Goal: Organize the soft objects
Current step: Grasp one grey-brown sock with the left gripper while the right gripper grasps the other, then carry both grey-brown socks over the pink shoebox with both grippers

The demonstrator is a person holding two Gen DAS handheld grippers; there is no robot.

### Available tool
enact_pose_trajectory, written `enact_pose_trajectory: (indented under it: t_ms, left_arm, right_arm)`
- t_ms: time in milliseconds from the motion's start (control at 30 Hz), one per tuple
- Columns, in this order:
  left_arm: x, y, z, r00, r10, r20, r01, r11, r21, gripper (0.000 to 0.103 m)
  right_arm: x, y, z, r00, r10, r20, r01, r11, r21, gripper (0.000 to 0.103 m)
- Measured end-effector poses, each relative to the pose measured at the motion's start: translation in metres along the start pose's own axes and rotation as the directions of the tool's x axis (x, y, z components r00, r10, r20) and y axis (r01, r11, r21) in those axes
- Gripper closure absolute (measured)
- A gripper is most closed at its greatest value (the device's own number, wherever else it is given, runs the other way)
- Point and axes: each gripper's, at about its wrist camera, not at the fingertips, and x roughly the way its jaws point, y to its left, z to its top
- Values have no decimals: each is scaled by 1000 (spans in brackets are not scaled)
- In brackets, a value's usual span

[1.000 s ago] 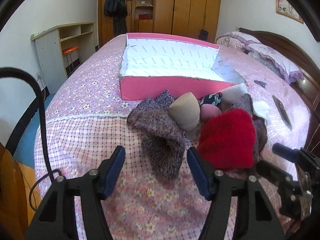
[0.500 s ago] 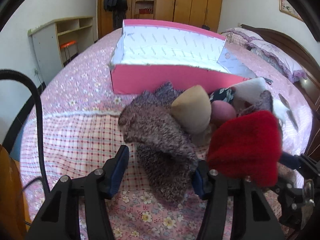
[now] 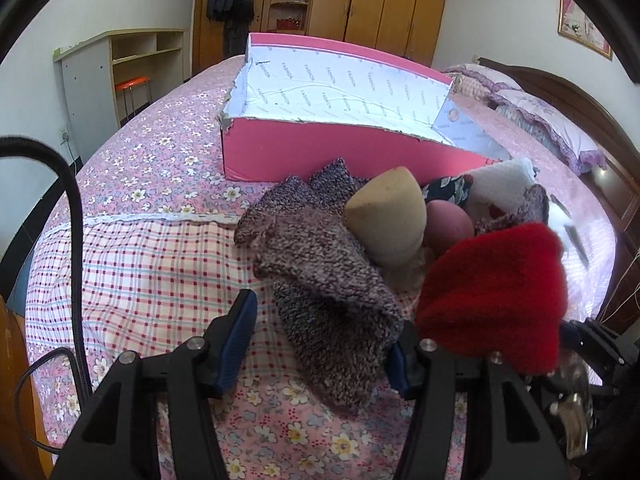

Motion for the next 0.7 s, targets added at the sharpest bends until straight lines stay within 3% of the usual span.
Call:
enact_pose_trajectory:
  t_ms: [67, 133, 267, 433, 700]
  left_arm:
    - [-2, -1, 1, 1000, 1, -1, -1, 1000, -3, 49]
    - [-4, -1, 0, 1000, 5, 1, -5, 1000, -8, 61]
    - [-11, -3, -1, 1000, 0, 6, 0, 1000, -10, 67]
    - [-25, -5, -3, 1000, -13, 15, 13, 1000, -5, 74]
    - [-57, -6, -5, 998, -54, 44, 54, 998, -10, 75]
  right_arm:
    - [-4, -1, -1, 1000, -16, 8, 16, 1000, 8, 56]
    - [-9, -3, -3, 1000, -14, 20, 14, 1000, 24, 66]
    - [-20, -7, -4, 999, -2, 45, 0, 999, 40, 78]
    - [-40, -2, -5, 995, 12, 102, -14, 1000, 17, 83]
    - [-69, 5, -3, 984, 39, 174, -40, 999, 0, 86]
